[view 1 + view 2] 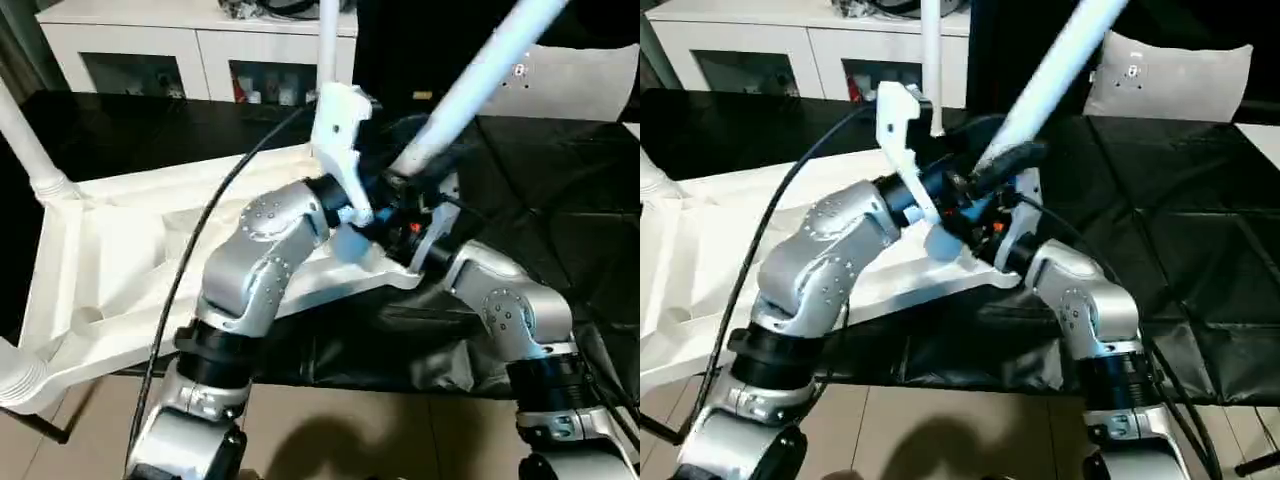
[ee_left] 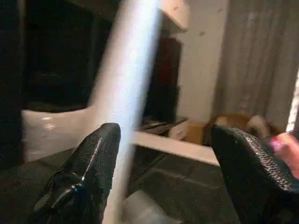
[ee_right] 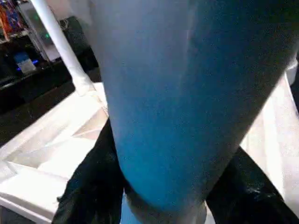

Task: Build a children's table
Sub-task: Insert table leg to table base

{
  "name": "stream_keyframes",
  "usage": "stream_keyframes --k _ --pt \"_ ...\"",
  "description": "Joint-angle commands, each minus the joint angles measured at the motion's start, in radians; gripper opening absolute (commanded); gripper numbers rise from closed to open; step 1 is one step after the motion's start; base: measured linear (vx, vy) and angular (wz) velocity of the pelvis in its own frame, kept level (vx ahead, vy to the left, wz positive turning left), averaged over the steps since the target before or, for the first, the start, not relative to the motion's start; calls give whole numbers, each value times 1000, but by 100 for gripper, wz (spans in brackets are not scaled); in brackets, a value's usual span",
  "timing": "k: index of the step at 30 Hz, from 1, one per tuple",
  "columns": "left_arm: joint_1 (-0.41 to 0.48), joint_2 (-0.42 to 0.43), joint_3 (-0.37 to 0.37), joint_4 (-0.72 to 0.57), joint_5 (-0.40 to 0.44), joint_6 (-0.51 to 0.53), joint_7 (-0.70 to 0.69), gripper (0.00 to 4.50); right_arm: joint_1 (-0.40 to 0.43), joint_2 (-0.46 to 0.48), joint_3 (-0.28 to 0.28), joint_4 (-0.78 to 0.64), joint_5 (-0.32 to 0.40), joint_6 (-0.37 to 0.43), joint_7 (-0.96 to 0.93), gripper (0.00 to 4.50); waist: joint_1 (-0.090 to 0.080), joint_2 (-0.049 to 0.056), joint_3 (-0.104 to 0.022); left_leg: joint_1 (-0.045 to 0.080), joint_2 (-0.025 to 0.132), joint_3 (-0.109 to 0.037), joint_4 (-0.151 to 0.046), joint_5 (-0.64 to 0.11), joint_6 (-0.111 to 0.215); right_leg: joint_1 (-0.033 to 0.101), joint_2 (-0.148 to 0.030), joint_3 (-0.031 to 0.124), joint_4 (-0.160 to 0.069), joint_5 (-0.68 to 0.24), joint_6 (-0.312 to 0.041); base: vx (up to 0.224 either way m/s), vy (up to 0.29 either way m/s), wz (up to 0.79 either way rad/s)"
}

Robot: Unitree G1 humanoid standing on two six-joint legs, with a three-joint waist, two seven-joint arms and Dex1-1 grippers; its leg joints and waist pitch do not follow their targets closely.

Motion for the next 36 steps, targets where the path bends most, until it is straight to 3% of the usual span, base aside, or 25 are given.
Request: stream_keyframes --k 1,7,9,10,11,14,16,17,18,21,27,36 --pt "1 6 32 -21 -30 15 1 382 -14 -17 -18 11 -2 -13 11 189 -4 -6 -81 -13 17 -2 -69 -12 41 88 -58 64 -69 -284 -53 0 0 0" --pt "8 37 79 -43 -76 38 -15 405 -16 -48 -48 31 -1 -20 23 189 -6 -8 -81 -12 16 -1 -68 -6 44 88 -56 63 -68 -284 -46 0 0 0" --pt "17 98 81 -26 -31 51 -16 405 -15 -78 -63 31 -12 -27 26 189 -4 -9 -81 -11 17 -2 -68 0 46 87 -54 63 -66 -283 -42 0 0 0" --pt "21 152 60 4 34 47 -10 405 -14 -99 -74 38 -25 -40 20 189 -6 -8 -81 -11 17 -4 -69 4 47 86 -53 63 -66 -282 -35 0 0 0" --pt "21 152 60 4 34 47 -10 405 -14 -99 -74 38 -25 -40 20 189 -6 -7 -81 -10 16 -4 -69 7 47 86 -51 62 -66 -283 -27 0 0 0" --pt "31 239 -8 47 140 25 -22 405 -11 -127 -85 51 -37 -51 17 189 -5 -5 -81 -8 12 -4 -69 3 43 84 -50 61 -70 -310 4 0 0 0" --pt "52 314 -87 90 214 37 -59 405 -3 -150 -107 48 -24 -30 23 189 -5 -4 -83 -7 15 -4 -69 14 42 83 -51 62 -64 -290 -10 0 0 0" --pt "52 316 -89 91 215 37 -60 405 -3 -151 -107 48 -24 -30 23 189 -4 -3 -83 -8 15 -5 -69 17 42 83 -52 63 -62 -283 -15 0 0 0" --pt "63 352 -137 126 253 37 -80 405 7 -168 -111 38 -21 -14 34 189 -4 -1 -85 -8 17 -5 -68 24 43 83 -53 64 -57 -257 -37 0 0 0" --pt "77 388 -207 201 312 1 -112 405 26 -197 -105 28 -26 -3 53 189 -3 -1 -83 -6 16 -4 -68 18 48 83 -53 65 -60 -252 -51 0 0 0" --pt "71 369 -275 365 370 -65 -175 352 39 -233 -84 33 -65 -12 74 189 -1 -5 -84 -10 11 -2 -69 -11 42 87 -56 62 -67 -294 -39 0 0 0" --pt "51 331 -269 457 363 -114 -209 281 57 -254 -62 27 -87 -24 84 189 0 -6 -84 -10 13 -2 -68 -12 50 86 -58 61 -68 -297 -51 0 0 0"
